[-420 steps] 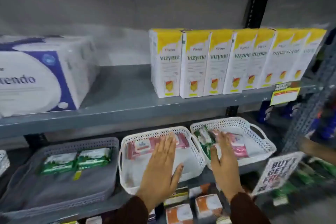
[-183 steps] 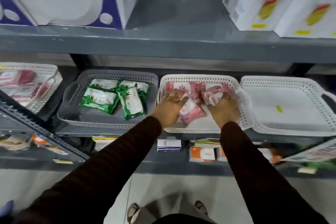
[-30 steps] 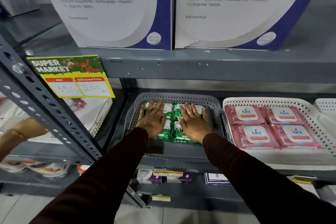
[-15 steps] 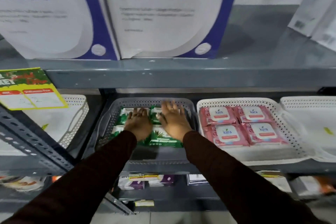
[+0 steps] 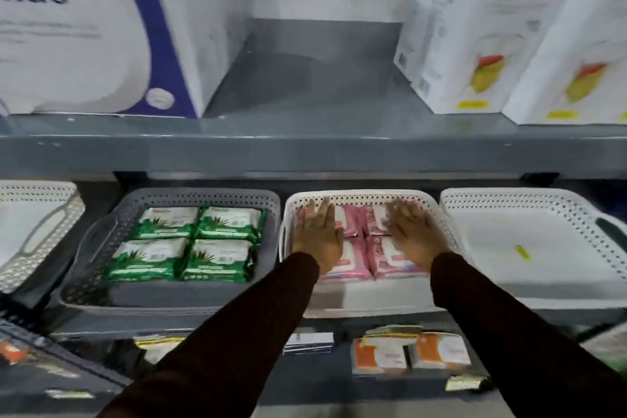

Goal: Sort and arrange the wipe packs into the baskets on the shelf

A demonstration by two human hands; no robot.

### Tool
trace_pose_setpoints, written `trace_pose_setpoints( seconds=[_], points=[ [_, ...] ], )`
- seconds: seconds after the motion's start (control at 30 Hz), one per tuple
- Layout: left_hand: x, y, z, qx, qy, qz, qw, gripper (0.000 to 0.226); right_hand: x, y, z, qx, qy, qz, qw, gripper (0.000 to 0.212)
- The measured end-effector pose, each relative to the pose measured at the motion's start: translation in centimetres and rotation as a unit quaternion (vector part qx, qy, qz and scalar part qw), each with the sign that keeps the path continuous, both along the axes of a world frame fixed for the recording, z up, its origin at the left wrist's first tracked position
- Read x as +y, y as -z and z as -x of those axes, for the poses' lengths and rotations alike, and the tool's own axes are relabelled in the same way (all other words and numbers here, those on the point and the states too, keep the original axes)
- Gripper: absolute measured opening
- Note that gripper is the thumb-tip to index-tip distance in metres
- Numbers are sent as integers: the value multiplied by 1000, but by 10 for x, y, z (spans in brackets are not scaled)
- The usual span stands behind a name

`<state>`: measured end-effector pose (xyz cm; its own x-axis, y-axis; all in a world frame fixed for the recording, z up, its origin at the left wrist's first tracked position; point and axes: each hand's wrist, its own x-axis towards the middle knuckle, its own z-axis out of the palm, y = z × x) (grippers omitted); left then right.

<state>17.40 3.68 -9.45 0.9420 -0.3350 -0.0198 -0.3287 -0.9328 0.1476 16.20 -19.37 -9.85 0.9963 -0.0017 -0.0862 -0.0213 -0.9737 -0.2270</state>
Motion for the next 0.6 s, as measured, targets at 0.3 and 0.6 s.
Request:
trace_pose_setpoints(
  seconds=[0.3, 0.6],
  points=[
    [-9, 3, 4, 3, -1, 9, 1000, 58, 3, 7, -6, 4, -40, 1, 999, 59],
    [-21, -10, 21, -27, -24, -83, 996, 60, 15, -11, 13, -45, -31, 12, 998, 58]
  ],
)
